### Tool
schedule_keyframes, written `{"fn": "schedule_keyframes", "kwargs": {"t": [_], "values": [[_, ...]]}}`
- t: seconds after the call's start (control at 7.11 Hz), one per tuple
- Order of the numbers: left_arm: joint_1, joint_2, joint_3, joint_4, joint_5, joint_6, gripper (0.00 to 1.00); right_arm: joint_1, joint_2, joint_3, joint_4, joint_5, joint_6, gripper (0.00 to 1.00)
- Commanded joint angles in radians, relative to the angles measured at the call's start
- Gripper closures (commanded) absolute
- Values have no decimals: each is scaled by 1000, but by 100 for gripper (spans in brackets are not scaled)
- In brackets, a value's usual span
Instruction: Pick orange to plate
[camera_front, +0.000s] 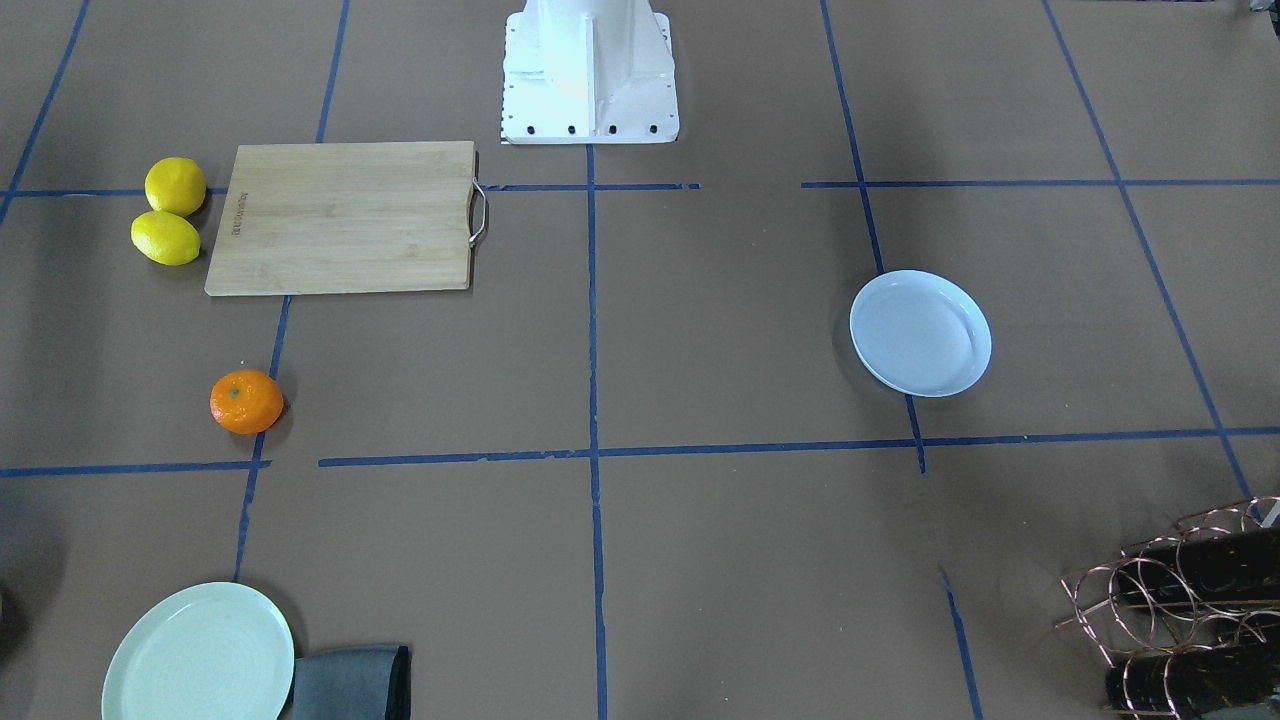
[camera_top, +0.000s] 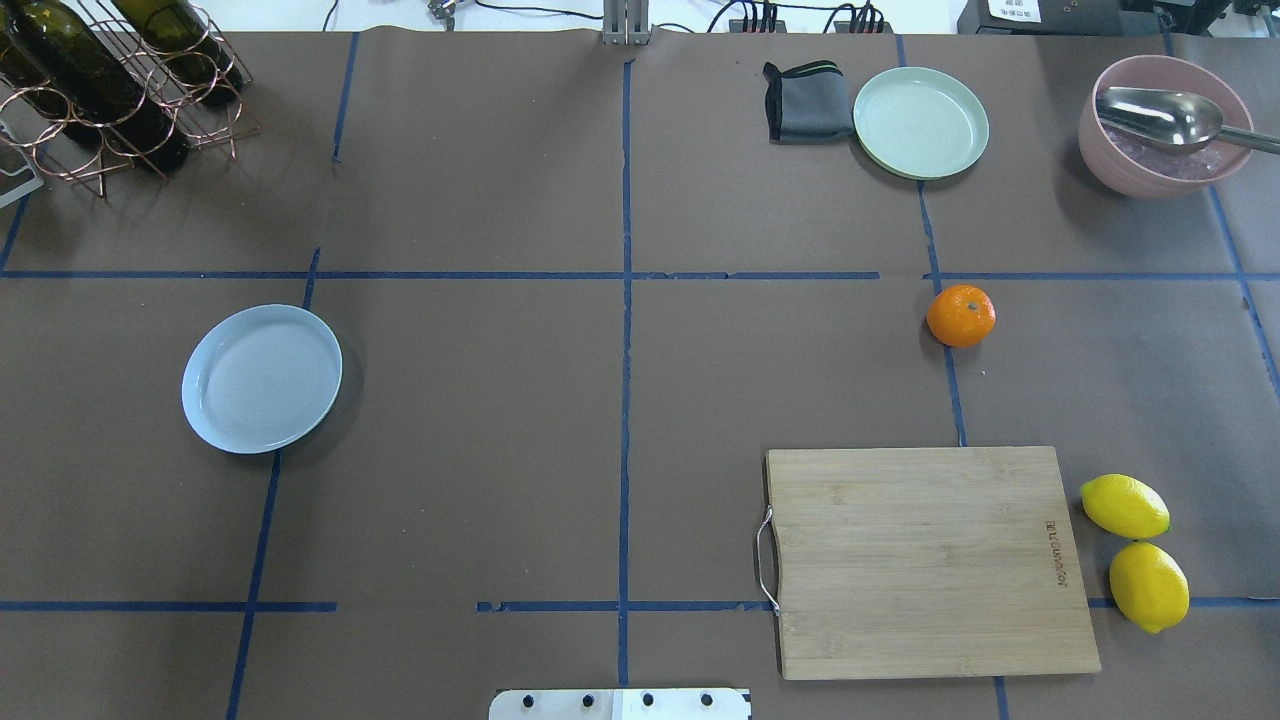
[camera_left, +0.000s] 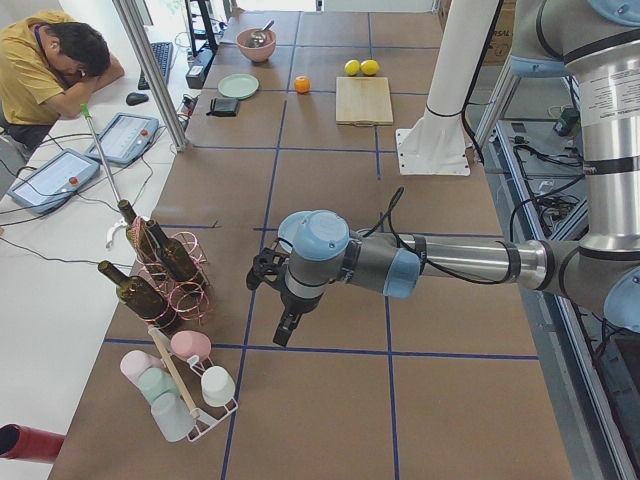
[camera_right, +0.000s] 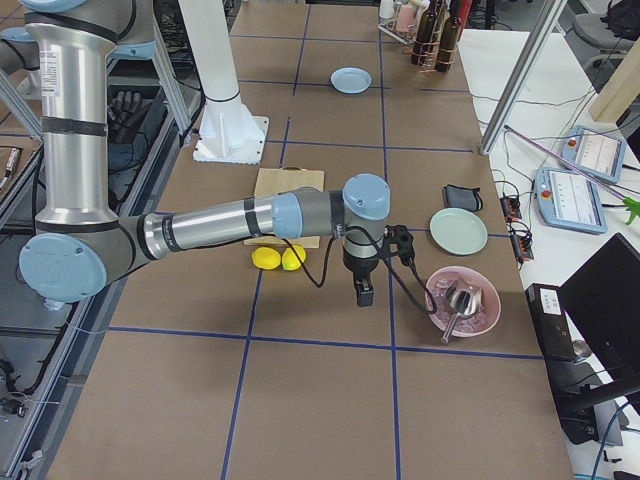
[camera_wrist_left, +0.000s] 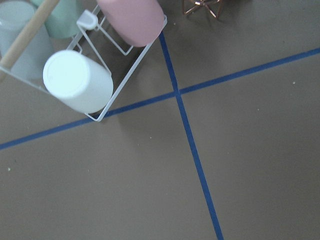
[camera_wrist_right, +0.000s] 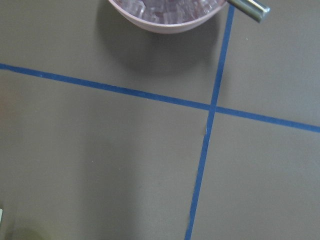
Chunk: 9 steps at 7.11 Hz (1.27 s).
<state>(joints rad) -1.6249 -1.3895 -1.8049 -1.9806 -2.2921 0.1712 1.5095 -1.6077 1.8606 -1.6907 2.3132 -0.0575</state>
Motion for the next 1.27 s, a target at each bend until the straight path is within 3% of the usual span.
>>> {"fn": "schedule_keyframes", "kwargs": {"t": [0.0, 0.28, 0.42, 0.56, 0.7, 1.13], "values": [[-1, -49, 80, -341, -1, -34, 0, -3, 25, 2, 53, 0, 2, 0], [43, -55, 76, -470, -9, -288, 0, -3, 12, -21, 124, 2, 12, 0], [138, -39, 81, -597, -9, -303, 0, -3, 14, -15, 146, 5, 12, 0], [246, -34, 91, -590, -3, -347, 0, -3, 6, -23, 164, 34, 12, 0], [331, -36, 90, -600, 12, -610, 0, -3, 6, -29, 164, 38, 12, 0], [660, -34, 90, -610, 459, -966, 0, -2, -3, -28, 164, 41, 13, 0]]}}
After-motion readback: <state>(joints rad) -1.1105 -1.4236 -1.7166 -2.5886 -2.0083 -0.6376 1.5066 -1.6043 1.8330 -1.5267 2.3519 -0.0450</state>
